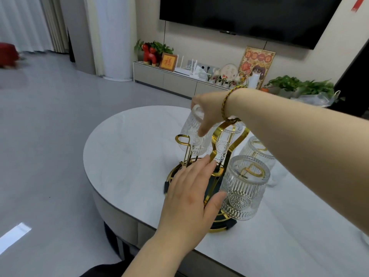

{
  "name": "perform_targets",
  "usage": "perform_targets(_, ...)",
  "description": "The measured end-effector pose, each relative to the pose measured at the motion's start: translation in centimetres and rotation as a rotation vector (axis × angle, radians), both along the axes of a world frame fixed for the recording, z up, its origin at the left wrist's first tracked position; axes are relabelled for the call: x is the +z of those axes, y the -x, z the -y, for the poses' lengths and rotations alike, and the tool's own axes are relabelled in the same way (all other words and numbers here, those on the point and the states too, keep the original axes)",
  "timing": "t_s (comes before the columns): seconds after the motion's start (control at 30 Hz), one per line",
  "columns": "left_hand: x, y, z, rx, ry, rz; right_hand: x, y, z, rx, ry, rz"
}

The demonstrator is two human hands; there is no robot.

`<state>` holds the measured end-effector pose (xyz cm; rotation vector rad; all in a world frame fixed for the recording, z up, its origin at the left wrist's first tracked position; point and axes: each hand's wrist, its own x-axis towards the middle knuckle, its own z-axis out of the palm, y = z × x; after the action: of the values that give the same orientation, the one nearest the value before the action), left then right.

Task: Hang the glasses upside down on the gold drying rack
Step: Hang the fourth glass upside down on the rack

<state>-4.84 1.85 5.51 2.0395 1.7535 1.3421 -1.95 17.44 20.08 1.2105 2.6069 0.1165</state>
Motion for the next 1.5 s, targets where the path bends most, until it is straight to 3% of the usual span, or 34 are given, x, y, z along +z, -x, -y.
perform_targets(0.3, 0.1, 0.1, 0.2, -0.020, 0.053, 0.007, -1.9, 0.9, -0.3, 0.045, 0.031, -0.015)
perform_targets(0.63, 0.4, -0.2, 0.3, -0.022, 0.029, 0.034, 1.1, -2.5, 1.1, 0.091, -0.015, -0.339)
perform_targets(0.77, 1.0, -0.9, 0.7, 0.011, -0.081, -0.035, 1.9, -6.5, 3.1, 0.103, -0.055, -0.479)
perform_targets(1.07, 0.6, -4.5, 2.4, -0.124, -0.283, -0.137, -2.3, -19.8, 8.0, -0.202, 0.008, -0.704)
perform_targets(1.27, -1.6, -8.0, 2.9, -0.351, -0.086, -0.353, -10.1, -26.7, 10.8, -0.485, 0.143, -0.764)
perform_targets(1.5, -5.2, -10.2, 1.5, -0.305, 0.222, -0.381, -15.9, -31.0, 12.5, -0.700, 0.027, -1.029)
